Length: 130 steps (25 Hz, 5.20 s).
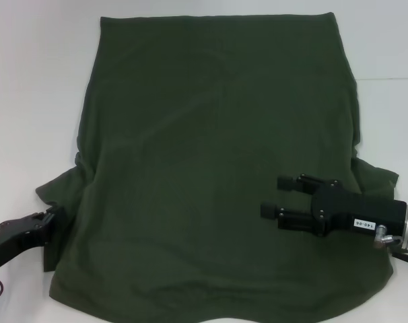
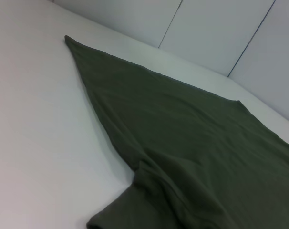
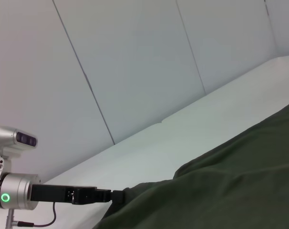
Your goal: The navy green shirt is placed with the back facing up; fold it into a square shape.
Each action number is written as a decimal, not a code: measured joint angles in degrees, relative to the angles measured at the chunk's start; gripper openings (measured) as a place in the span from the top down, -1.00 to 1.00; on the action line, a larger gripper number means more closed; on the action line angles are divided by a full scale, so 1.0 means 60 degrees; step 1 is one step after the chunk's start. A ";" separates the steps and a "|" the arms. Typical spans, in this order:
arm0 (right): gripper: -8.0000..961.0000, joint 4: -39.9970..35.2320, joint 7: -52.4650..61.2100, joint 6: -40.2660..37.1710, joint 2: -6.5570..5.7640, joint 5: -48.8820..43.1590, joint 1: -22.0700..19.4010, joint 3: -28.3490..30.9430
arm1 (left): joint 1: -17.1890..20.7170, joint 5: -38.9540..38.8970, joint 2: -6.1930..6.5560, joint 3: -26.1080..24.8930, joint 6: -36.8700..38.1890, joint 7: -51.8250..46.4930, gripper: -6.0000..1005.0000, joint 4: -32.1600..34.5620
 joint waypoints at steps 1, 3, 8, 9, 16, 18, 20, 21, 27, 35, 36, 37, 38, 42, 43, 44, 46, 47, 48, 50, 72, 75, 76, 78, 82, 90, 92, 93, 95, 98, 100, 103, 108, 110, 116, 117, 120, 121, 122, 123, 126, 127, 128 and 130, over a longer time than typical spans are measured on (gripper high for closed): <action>-0.84 0.0001 0.0000 -0.0006 0.0000 0.0003 0.0000 0.0000 | -0.0007 0.0001 -0.0001 0.0000 -0.0003 0.0001 0.72 0.0003; -0.84 0.0000 0.0000 -0.0009 0.0000 0.0007 -0.0001 0.0000 | -0.0023 0.0002 -0.0002 0.0000 -0.0007 0.0000 0.88 0.0008; -0.84 0.0000 0.0000 0.0036 0.0000 0.0007 -0.0001 0.0000 | -0.0034 0.0002 -0.0001 -0.0001 -0.0010 -0.0030 0.99 0.0008; -0.84 0.0001 -0.0001 0.0046 0.0000 0.0007 -0.0001 0.0000 | -0.0034 0.0002 -0.0001 -0.0001 -0.0010 -0.0030 0.99 0.0008; -0.84 0.0009 0.0000 0.0073 0.0010 0.0037 -0.0001 0.0000 | 0.0103 -0.0072 0.0043 -0.0311 -0.0086 -0.0192 0.99 0.0373; -0.84 0.0023 0.0003 0.0076 0.0012 0.0063 -0.0001 0.0000 | 0.0144 -0.0050 0.0051 -0.0361 -0.0107 -0.0294 0.99 0.0581; -0.84 0.0051 0.0006 0.0080 0.0014 0.0101 0.0000 0.0000 | 0.0168 -0.0027 0.0075 -0.0394 -0.0117 -0.0386 0.99 0.0767; -0.84 0.0067 0.0006 0.0081 0.0015 0.0114 -0.0001 0.0000 | 0.0175 -0.0025 0.0091 -0.0394 -0.0131 -0.0425 0.99 0.0863; -0.84 0.0138 -0.0004 0.0100 0.0015 0.0124 0.0000 0.0000 | 0.0103 -0.0013 0.0222 -0.0372 -0.0300 -0.0563 0.99 0.1172; -0.84 0.0147 0.0000 0.0087 0.0029 0.0139 0.0029 0.0000 | -0.0204 0.0000 0.0428 -0.0356 -0.0427 -0.0551 0.99 0.1355; -0.84 0.0147 0.0000 0.0079 0.0029 0.0139 0.0036 0.0000 | -0.0244 0.0001 0.0443 -0.0346 -0.0450 -0.0545 0.99 0.1366; -0.84 0.0147 0.0000 0.0072 0.0029 0.0139 0.0039 0.0000 | -0.0288 0.0002 0.0454 -0.0341 -0.0477 -0.0539 0.99 0.1372; -0.84 0.0147 0.0000 0.0061 0.0029 0.0139 0.0042 0.0000 | -0.0343 0.0002 0.0468 -0.0331 -0.0498 -0.0532 0.99 0.1378; -0.84 0.0147 0.0011 0.0050 0.0029 0.0139 0.0044 0.0000 | -0.0566 0.0003 0.0508 -0.0314 -0.0609 -0.0498 0.99 0.1469; -0.84 0.0147 0.0012 0.0049 0.0029 0.0139 0.0044 0.0000 | -0.0618 0.0003 0.0510 -0.0295 -0.0646 -0.0494 0.99 0.1525; -0.84 0.0147 0.0013 0.0048 0.0029 0.0139 0.0044 0.0000 | -0.0659 0.0002 0.0511 -0.0280 -0.0669 -0.0490 0.99 0.1582; -0.84 0.0147 0.0015 0.0041 0.0029 0.0139 0.0044 0.0000 | -0.0724 0.0002 0.0511 -0.0262 -0.0686 -0.0489 0.99 0.1668; -0.84 0.0147 0.0015 0.0038 0.0029 0.0139 0.0045 0.0000 | -0.0763 0.0002 0.0511 -0.0256 -0.0696 -0.0487 0.99 0.1719; -0.84 0.0147 0.0015 0.0034 0.0029 0.0138 0.0044 0.0000 | -0.0803 0.0002 0.0511 -0.0250 -0.0706 -0.0487 0.99 0.1787; -0.84 0.0147 0.0015 0.0030 0.0029 0.0138 0.0044 0.0000 | -0.0852 0.0002 0.0511 -0.0227 -0.0712 -0.0487 0.99 0.1860; -0.84 0.0175 -0.0032 0.0084 0.0029 0.0137 0.0003 0.0000 | -0.0872 0.0012 0.0077 0.0053 0.2341 -0.1313 0.99 0.2319; -0.84 0.0176 -0.0051 0.0085 0.0028 0.0137 0.0000 0.0000 | -0.0984 -0.0044 -0.0044 0.0208 0.2496 -0.1264 0.99 0.1928; -0.84 0.0176 -0.0055 0.0084 0.0028 0.0137 -0.0001 -0.0001 | -0.1013 -0.0067 -0.0048 0.0248 0.2480 -0.1245 0.99 0.1765; -0.84 0.0176 -0.0062 0.0084 0.0028 0.0136 -0.0001 -0.0014 | -0.1120 -0.0102 -0.0029 0.0304 0.2430 -0.1210 0.99 0.1242; -0.84 0.0176 -0.0069 0.0083 0.0029 0.0137 0.0001 -0.0027 | -0.1247 -0.0258 -0.0020 0.0288 0.2429 -0.1207 0.99 0.0604; -0.84 0.0176 -0.0073 0.0086 0.0028 0.0137 0.0049 -0.0046 | -0.1337 -0.0655 -0.0018 0.0245 0.2125 -0.1200 0.54 -0.0029; -0.84 0.0175 -0.0073 0.0075 0.0028 0.0137 0.0049 -0.0019 | -0.1317 -0.0744 -0.0017 0.0245 0.2154 -0.1199 0.41 -0.0033; -0.84 0.0168 -0.0069 0.0067 0.0028 0.0137 0.0039 -0.0011 | -0.1293 -0.0797 -0.0017 0.0244 0.2177 -0.1196 0.34 -0.0033; -0.84 0.0155 -0.0040 0.0067 0.0027 0.0161 0.0016 -0.0009 | -0.1256 -0.0892 -0.0012 0.0243 0.2342 -0.1180 0.03 -0.0023; -0.84 0.0167 0.0003 0.0037 0.0007 0.0272 -0.0046 -0.0006 | -0.1200 -0.0962 0.0002 0.0267 0.3219 -0.0849 -0.30 -0.0007; -0.84 0.0158 0.0114 -0.0008 -0.0015 0.0420 -0.0133 -0.0002 | -0.1176 -0.0941 0.0002 0.0292 0.3679 -0.0517 -0.38 -0.0014; -0.84 0.0079 0.0577 -0.0092 -0.0061 0.0613 -0.0232 0.0016 | -0.1086 -0.0835 -0.0016 0.0483 0.4298 0.0210 -0.50 -0.0074; -0.84 -0.0064 0.2069 -0.0158 -0.0231 0.0720 -0.0306 0.0148 | -0.0997 -0.0787 0.0020 0.1555 0.4488 0.0578 -0.70 -0.0085; -0.84 -0.0301 0.3043 -0.0066 -0.0310 0.0732 -0.0379 0.0259 | -0.0959 -0.0748 0.0029 0.2162 0.4622 0.1032 -0.76 -0.0085; -0.84 -0.1500 0.6248 0.0156 -0.0623 0.0716 -0.0729 0.0678 | -0.0875 -0.0731 0.0004 0.3376 0.4919 0.2104 -0.86 -0.0096; -0.84 -0.1644 0.6655 0.0222 -0.0693 0.0700 -0.0781 0.0691 | -0.0875 -0.0731 0.0005 0.3474 0.4919 0.2173 -0.86 -0.0096; -0.84 -0.2010 0.7723 0.0420 -0.0921 0.0640 -0.0931 0.0690 | -0.0871 -0.0731 0.0002 0.3731 0.4920 0.2375 -0.86 -0.0100; -0.84 -0.2112 0.8024 0.0476 -0.0994 0.0581 -0.0971 0.0699 | -0.0870 -0.0731 0.0003 0.3827 0.4919 0.2426 -0.86 -0.0101; -0.84 -0.2204 0.8302 0.0524 -0.1069 0.0499 -0.1007 0.0708 | -0.0870 -0.0731 0.0005 0.3881 0.4915 0.2461 -0.86 -0.0101; -0.84 -0.2264 0.8533 0.0566 -0.1132 0.0396 -0.1029 0.0709 | -0.0866 -0.0731 0.0008 0.3932 0.4896 0.2497 -0.86 -0.0101; -0.84 -0.2362 0.9194 0.0742 -0.1310 -0.0077 -0.1060 0.0712 | -0.0847 -0.0703 0.0012 0.4096 0.4820 0.2643 -0.86 -0.0108; -0.84 -0.2383 0.9331 0.0818 -0.1338 -0.0199 -0.1059 0.0712 | -0.0844 -0.0672 0.0012 0.4137 0.4805 0.2681 -0.86 -0.0112; -0.84 -0.2400 0.9444 0.0892 -0.1355 -0.0307 -0.1058 0.0713 | -0.0842 -0.0625 0.0011 0.4169 0.4787 0.2722 -0.86 -0.0118; -0.84 -0.2424 0.9599 0.1080 -0.1363 -0.0508 -0.1059 0.0716 | -0.0841 -0.0604 0.0007 0.4171 0.4759 0.2736 -0.86 -0.0123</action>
